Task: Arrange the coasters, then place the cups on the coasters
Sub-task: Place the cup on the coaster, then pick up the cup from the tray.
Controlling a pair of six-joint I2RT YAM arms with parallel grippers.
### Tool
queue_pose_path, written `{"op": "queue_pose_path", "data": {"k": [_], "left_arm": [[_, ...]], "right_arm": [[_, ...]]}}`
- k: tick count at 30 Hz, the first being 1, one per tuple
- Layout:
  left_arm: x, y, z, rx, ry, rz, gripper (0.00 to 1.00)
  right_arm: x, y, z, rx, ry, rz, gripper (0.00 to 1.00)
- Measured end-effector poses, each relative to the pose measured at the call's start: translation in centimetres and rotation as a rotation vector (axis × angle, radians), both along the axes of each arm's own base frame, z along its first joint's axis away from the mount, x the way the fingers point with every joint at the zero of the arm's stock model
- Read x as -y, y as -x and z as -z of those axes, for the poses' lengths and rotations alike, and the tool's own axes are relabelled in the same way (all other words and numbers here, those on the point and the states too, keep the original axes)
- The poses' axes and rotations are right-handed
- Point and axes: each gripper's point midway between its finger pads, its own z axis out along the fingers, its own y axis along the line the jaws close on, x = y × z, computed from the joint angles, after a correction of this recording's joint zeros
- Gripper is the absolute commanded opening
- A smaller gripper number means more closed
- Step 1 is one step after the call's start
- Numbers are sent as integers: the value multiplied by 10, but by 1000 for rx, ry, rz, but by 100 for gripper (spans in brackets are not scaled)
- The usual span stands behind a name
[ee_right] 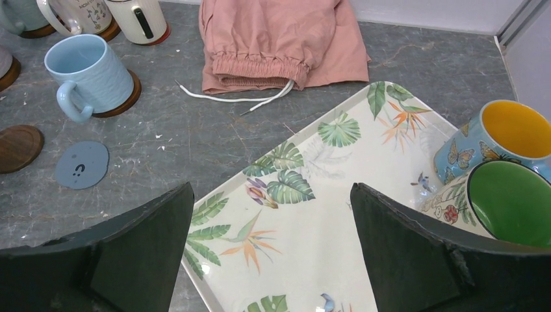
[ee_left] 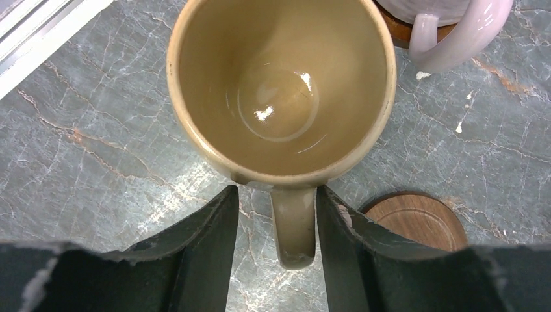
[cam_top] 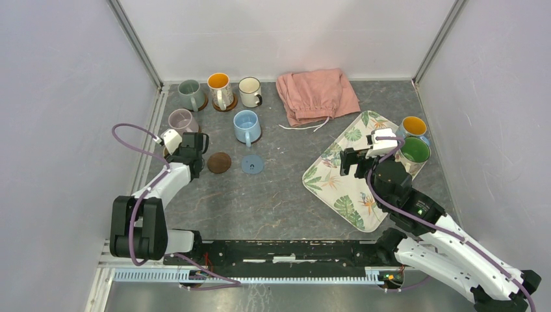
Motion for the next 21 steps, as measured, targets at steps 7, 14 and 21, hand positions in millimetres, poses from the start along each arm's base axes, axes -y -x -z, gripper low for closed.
{"op": "queue_pose_path", "data": {"k": [7,14,21], "left_arm": [[0,0,-8,27,2,-1,73],[2,0,-30,95,17,9,99],[14,-1,-49,153,61,79,100]], "right_arm": [[1,0,0,1,4,4,98],[0,0,0,0,5,2,98],[-1,-2,4,-12,17,2,98]]}}
